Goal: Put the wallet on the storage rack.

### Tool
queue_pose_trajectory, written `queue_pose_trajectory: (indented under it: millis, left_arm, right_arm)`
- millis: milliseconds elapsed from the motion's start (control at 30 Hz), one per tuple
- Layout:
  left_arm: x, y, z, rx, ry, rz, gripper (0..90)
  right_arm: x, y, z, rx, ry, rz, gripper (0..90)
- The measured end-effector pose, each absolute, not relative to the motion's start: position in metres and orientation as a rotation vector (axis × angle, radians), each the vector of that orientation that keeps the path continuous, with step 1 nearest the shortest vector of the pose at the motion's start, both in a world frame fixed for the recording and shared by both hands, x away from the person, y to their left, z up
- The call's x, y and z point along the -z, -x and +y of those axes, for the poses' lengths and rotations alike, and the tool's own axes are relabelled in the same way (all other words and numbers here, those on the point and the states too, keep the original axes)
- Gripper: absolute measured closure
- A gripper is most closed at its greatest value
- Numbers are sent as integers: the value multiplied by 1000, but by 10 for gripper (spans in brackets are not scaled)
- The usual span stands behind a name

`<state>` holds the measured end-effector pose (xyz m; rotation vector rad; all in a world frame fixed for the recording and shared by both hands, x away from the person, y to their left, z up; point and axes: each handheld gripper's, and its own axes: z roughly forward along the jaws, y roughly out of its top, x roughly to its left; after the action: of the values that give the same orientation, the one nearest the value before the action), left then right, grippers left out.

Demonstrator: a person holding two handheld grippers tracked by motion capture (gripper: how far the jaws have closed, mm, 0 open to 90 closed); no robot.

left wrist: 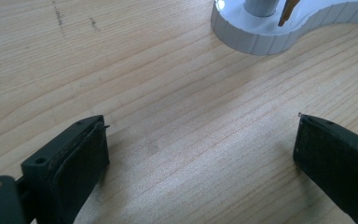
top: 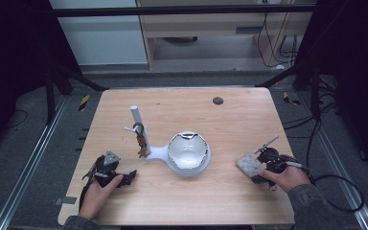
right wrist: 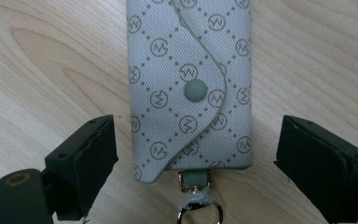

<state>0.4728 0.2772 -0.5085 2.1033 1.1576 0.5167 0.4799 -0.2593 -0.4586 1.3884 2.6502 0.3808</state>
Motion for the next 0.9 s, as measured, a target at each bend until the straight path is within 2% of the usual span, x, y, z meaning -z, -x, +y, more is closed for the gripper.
queue_pose_trajectory:
  millis: [433, 633, 900]
  left_arm:
    - [509, -472, 277, -518, -2105, 1156, 22]
    - [509, -472, 277, -519, -2106, 1155, 20]
    - [509, -472, 277, -519, -2109, 1153, 19]
  right_arm:
    - [471, -484, -253, -314, -1385, 2682, 191]
    - [473, -485, -252, -300, -1381, 2687, 259]
    - [470, -486, -252, -291, -1338, 2707, 307]
